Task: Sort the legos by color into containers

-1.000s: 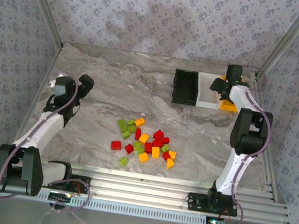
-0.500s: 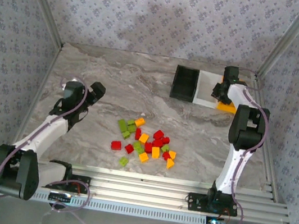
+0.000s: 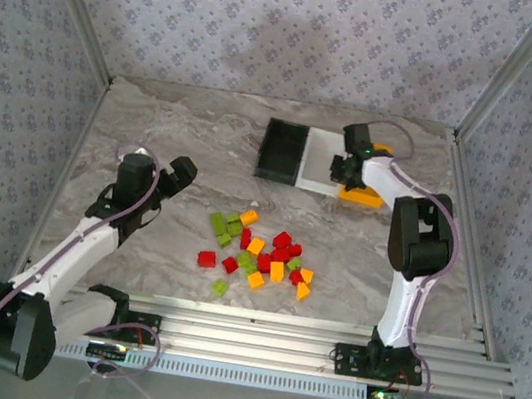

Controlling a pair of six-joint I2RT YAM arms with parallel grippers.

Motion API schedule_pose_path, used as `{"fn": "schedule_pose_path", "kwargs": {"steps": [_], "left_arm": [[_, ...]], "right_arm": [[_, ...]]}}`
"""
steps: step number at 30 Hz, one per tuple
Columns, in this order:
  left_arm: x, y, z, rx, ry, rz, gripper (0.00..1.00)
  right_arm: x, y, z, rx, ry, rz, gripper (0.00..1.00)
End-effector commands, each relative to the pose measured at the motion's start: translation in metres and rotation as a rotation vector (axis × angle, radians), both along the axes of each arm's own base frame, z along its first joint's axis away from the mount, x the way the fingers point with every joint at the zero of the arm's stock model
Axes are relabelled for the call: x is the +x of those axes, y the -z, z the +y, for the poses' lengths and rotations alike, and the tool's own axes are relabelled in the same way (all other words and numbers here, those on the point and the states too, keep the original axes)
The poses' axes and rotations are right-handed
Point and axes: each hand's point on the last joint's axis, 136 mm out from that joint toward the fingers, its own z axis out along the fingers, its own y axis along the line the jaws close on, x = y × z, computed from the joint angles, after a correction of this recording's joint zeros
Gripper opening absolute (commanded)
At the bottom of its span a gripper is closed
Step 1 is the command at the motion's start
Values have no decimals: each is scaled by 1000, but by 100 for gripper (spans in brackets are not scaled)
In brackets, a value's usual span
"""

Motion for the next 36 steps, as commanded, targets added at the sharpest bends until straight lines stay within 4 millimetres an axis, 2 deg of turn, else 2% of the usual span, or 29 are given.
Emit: {"fn": "schedule_pose_path", "kwargs": {"steps": [1,5,14,18,26,27,31,36], "left_arm": [[-12,-1,2,30,15,8,99],[-21,-5,3,28,18,1,100],[-31,-4,5,26,20,-2,99],[-32,0,6,34,20,11,100],[-34,3,7,41,21,22,100],[-35,3,6,41,25,22,100],[-35,4,6,41,29,22,100],[-36,5,3,37,45,24,100]], "right_arm": [[-12,-16,57,78,-125,-35,0],[-28,-10,95,80,-203,-6,0],[-53,-3,135,58,-206,4,0],[-60,3,143,41,-190,16,0],[-69,6,139,15,-108,29,0],[-69,6,139,17,-108,29,2],[-68,-1,142,28,-117,2,26],[-60,-32,147,46,-144,-77,56]]}}
